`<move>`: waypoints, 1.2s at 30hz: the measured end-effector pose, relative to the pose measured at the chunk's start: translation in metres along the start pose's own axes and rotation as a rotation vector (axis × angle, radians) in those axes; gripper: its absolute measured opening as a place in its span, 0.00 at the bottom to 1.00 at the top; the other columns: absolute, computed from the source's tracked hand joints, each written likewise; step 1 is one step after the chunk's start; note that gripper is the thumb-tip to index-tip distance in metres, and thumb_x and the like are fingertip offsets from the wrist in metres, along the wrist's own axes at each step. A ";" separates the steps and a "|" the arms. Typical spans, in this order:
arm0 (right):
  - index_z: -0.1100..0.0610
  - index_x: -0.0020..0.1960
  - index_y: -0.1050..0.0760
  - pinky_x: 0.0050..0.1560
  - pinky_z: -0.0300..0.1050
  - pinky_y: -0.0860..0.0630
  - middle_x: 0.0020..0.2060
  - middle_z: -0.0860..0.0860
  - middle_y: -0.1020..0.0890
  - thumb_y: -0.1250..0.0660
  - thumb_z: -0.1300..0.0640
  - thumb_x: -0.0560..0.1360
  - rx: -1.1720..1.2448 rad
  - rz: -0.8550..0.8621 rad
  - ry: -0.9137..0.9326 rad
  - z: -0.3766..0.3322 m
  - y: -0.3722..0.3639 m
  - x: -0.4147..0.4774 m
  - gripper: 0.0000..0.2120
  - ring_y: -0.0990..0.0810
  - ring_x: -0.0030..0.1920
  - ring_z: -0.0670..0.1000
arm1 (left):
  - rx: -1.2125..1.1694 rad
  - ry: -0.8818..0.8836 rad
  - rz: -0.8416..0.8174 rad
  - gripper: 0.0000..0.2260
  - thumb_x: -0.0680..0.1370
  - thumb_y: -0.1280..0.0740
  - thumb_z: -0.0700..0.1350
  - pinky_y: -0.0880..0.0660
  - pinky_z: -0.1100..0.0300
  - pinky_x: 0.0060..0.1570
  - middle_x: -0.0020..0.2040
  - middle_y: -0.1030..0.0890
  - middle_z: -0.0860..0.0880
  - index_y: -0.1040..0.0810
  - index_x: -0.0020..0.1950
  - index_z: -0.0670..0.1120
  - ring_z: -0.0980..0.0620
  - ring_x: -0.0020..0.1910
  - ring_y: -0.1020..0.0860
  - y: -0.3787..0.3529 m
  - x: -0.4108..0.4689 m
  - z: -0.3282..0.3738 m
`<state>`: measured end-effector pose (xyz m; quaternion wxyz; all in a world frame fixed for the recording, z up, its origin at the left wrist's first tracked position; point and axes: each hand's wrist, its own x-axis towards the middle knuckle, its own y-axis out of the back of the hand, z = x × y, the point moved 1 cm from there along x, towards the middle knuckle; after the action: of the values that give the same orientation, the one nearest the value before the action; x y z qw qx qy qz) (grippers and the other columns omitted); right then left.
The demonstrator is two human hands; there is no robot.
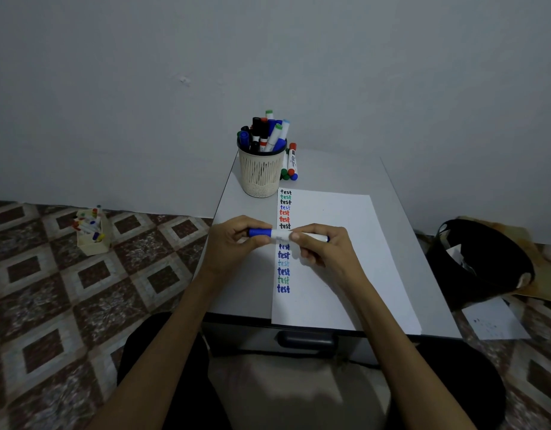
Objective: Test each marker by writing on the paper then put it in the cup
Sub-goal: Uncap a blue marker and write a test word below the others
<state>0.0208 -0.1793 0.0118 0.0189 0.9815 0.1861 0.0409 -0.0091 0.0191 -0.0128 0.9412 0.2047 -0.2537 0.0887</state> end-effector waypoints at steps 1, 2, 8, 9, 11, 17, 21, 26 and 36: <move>0.66 0.49 0.18 0.25 0.35 0.33 0.25 0.54 0.24 0.31 0.63 0.74 0.021 -0.002 -0.009 0.000 0.000 0.000 0.07 0.31 0.23 0.47 | 0.008 -0.010 0.004 0.11 0.70 0.28 0.34 0.26 0.71 0.45 0.44 0.20 0.53 0.20 0.50 0.42 0.61 0.44 0.21 0.000 0.000 0.000; 0.66 0.48 0.18 0.25 0.36 0.33 0.25 0.55 0.25 0.30 0.63 0.74 0.035 -0.011 -0.017 0.000 0.000 0.001 0.07 0.32 0.23 0.47 | 0.014 -0.016 0.005 0.10 0.70 0.28 0.34 0.26 0.71 0.45 0.44 0.19 0.52 0.20 0.50 0.41 0.61 0.44 0.21 0.000 0.000 0.000; 0.57 0.48 0.16 0.31 0.39 0.29 0.35 0.54 0.17 0.28 0.58 0.73 -0.196 -0.053 -0.006 -0.004 0.015 0.010 0.05 0.24 0.31 0.48 | -0.004 0.021 -0.001 0.10 0.70 0.28 0.34 0.25 0.70 0.45 0.44 0.19 0.50 0.19 0.50 0.40 0.60 0.44 0.20 -0.004 0.001 0.007; 0.56 0.48 0.15 0.34 0.41 0.27 0.38 0.52 0.16 0.27 0.57 0.72 -0.271 -0.050 0.019 -0.003 0.016 0.013 0.05 0.23 0.35 0.49 | -0.012 0.033 0.002 0.10 0.70 0.28 0.34 0.25 0.70 0.45 0.44 0.19 0.51 0.19 0.50 0.42 0.59 0.44 0.20 -0.004 0.001 0.009; 0.54 0.48 0.15 0.40 0.44 0.26 0.42 0.50 0.16 0.25 0.56 0.70 -0.405 -0.045 0.075 -0.003 0.018 0.018 0.08 0.21 0.42 0.49 | -0.017 0.036 -0.001 0.11 0.70 0.27 0.35 0.24 0.69 0.45 0.43 0.19 0.51 0.20 0.50 0.44 0.56 0.44 0.20 -0.005 0.000 0.011; 0.51 0.53 0.16 0.41 0.34 0.28 0.44 0.46 0.17 0.25 0.53 0.69 -0.673 -0.121 0.273 -0.009 -0.003 0.023 0.12 0.23 0.42 0.44 | -0.004 0.003 -0.044 0.13 0.70 0.29 0.49 0.24 0.67 0.46 0.45 0.18 0.50 0.20 0.50 0.44 0.56 0.44 0.20 -0.005 0.000 0.009; 0.52 0.53 0.17 0.43 0.42 0.24 0.46 0.47 0.17 0.26 0.51 0.71 -0.886 -0.169 0.314 -0.019 -0.006 0.030 0.12 0.22 0.43 0.47 | -0.030 0.074 0.012 0.14 0.70 0.26 0.41 0.22 0.65 0.47 0.47 0.17 0.46 0.22 0.54 0.45 0.56 0.44 0.19 -0.006 0.000 0.009; 0.54 0.52 0.20 0.43 0.45 0.22 0.43 0.48 0.19 0.27 0.55 0.71 -0.992 -0.165 0.353 -0.032 -0.002 0.044 0.11 0.22 0.39 0.47 | -0.002 0.190 0.036 0.20 0.73 0.29 0.42 0.25 0.66 0.52 0.52 0.20 0.49 0.28 0.63 0.47 0.57 0.50 0.21 -0.010 0.002 0.003; 0.55 0.71 0.34 0.44 0.39 0.20 0.36 0.53 0.20 0.30 0.59 0.74 -0.446 0.393 0.706 -0.097 -0.005 0.104 0.28 0.19 0.38 0.48 | 0.624 0.061 -0.244 0.31 0.74 0.56 0.60 0.54 0.47 0.71 0.72 0.34 0.48 0.34 0.71 0.48 0.51 0.73 0.41 -0.025 0.005 -0.018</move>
<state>0.1069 -0.1347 0.1157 0.1569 0.8961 -0.0218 0.4146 0.0098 0.0048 -0.0326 0.8440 0.5092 -0.1595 0.0547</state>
